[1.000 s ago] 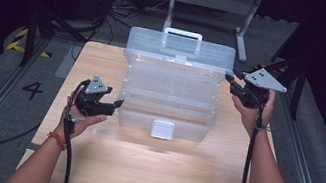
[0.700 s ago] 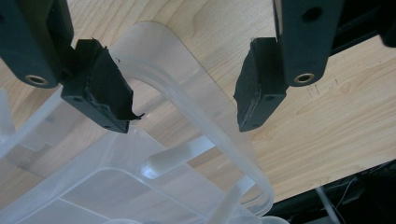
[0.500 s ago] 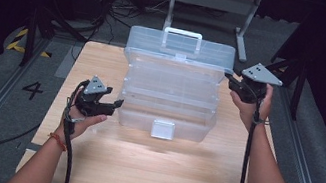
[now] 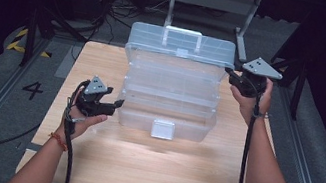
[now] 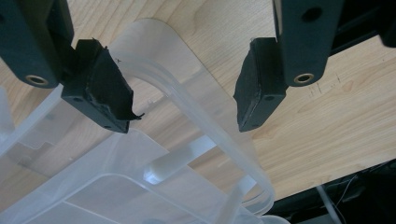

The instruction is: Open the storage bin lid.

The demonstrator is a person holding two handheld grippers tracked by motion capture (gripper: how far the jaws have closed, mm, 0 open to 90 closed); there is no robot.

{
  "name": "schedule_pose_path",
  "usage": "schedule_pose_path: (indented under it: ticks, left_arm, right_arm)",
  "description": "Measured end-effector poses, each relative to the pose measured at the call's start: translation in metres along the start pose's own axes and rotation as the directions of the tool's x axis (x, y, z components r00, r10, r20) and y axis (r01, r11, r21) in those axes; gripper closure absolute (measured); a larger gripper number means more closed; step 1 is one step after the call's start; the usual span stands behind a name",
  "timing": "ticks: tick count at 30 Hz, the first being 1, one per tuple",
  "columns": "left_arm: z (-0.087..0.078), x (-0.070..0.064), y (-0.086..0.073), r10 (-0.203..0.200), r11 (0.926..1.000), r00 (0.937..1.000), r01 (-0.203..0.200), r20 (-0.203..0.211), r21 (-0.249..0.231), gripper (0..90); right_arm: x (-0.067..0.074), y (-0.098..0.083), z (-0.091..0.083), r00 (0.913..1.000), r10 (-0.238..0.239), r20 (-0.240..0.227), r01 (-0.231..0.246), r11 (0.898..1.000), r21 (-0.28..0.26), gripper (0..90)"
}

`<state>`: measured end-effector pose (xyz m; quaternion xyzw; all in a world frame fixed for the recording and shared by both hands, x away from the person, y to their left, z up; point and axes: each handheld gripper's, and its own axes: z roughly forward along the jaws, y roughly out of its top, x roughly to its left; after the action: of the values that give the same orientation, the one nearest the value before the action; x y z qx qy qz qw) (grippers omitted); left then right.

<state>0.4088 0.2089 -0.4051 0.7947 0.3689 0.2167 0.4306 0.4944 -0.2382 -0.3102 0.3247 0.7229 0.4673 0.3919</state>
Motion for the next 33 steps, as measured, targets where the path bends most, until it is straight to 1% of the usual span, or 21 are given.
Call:
schedule_pose_path:
  ticks: [2,5,6,8,10,14,22,24,25,27,29,31,33]
  left_arm:
    - [0.0,0.0,0.0,0.004,1.0,1.0,-0.004,-0.002,0.004,37.1]
    - [0.001,0.0,0.0,-0.001,1.0,1.0,0.001,0.0,0.001,37.1]
    - [0.001,-0.001,0.0,-0.011,0.9999,0.9999,0.011,0.001,-0.002,37.1]
    - [0.002,0.0,0.0,-0.001,1.0,1.0,0.001,-0.002,-0.003,37.1]
    - [0.002,0.0,0.0,0.0,1.0,1.0,0.0,-0.001,-0.002,37.1]
    - [0.002,0.0,0.0,-0.006,1.0,1.0,0.006,0.003,-0.003,37.1]
    - [0.002,0.0,-0.001,-0.01,0.9999,0.9999,0.01,0.004,-0.003,37.1]
    - [0.003,0.0,-0.001,-0.018,0.9998,0.9998,0.018,0.011,-0.005,37.1]
    - [0.003,0.001,-0.001,-0.014,0.9999,0.9999,0.014,0.009,-0.008,37.0]
    - [0.004,0.0,-0.001,-0.026,0.9996,0.9996,0.026,0.011,-0.006,37.1]
    - [0.004,0.0,0.0,-0.015,0.9999,0.9999,0.015,0.004,-0.005,37.0]
    - [0.005,0.0,0.0,-0.015,0.9999,0.9999,0.015,0.003,-0.004,37.2]
    - [0.005,0.0,-0.001,-0.014,0.9999,0.9999,0.014,0.003,-0.008,37.1]
  right_arm:
    - [0.0,0.001,0.002,1.0,0.0,0.006,0.0,1.0,0.003,69.0]
    - [-0.001,0.002,0.004,0.9999,0.0,0.011,0.0,1.0,0.007,68.6]
    - [-0.001,0.002,0.005,1.0,0.0,0.01,0.0,1.0,0.006,68.6]
    - [-0.001,0.002,0.007,0.9999,0.002,0.015,-0.002,1.0,0.005,68.4]
    - [-0.001,0.001,0.009,0.9998,0.005,0.019,-0.005,1.0,0.004,68.4]
    - [-0.002,-0.002,0.013,0.9996,0.025,0.01,-0.025,1.0,0.01,67.7]
    - [-0.001,-0.008,0.022,0.999,0.044,0.014,-0.044,0.998,0.036,66.0]
    - [-0.001,-0.008,0.023,0.9991,0.039,0.014,-0.039,0.998,0.041,65.8]
    - [-0.001,-0.009,0.024,0.9992,0.036,0.017,-0.037,0.998,0.045,65.7]
    - [-0.001,-0.01,0.026,0.9993,0.034,0.016,-0.035,0.998,0.054,65.4]
    - [-0.001,-0.012,0.029,0.9989,0.042,0.019,-0.043,0.998,0.052,65.3]
    - [-0.003,-0.014,0.032,0.9985,0.052,0.015,-0.053,0.997,0.05,65.3]
    - [-0.004,-0.015,0.036,0.998,0.061,0.014,-0.062,0.996,0.061,65.3]
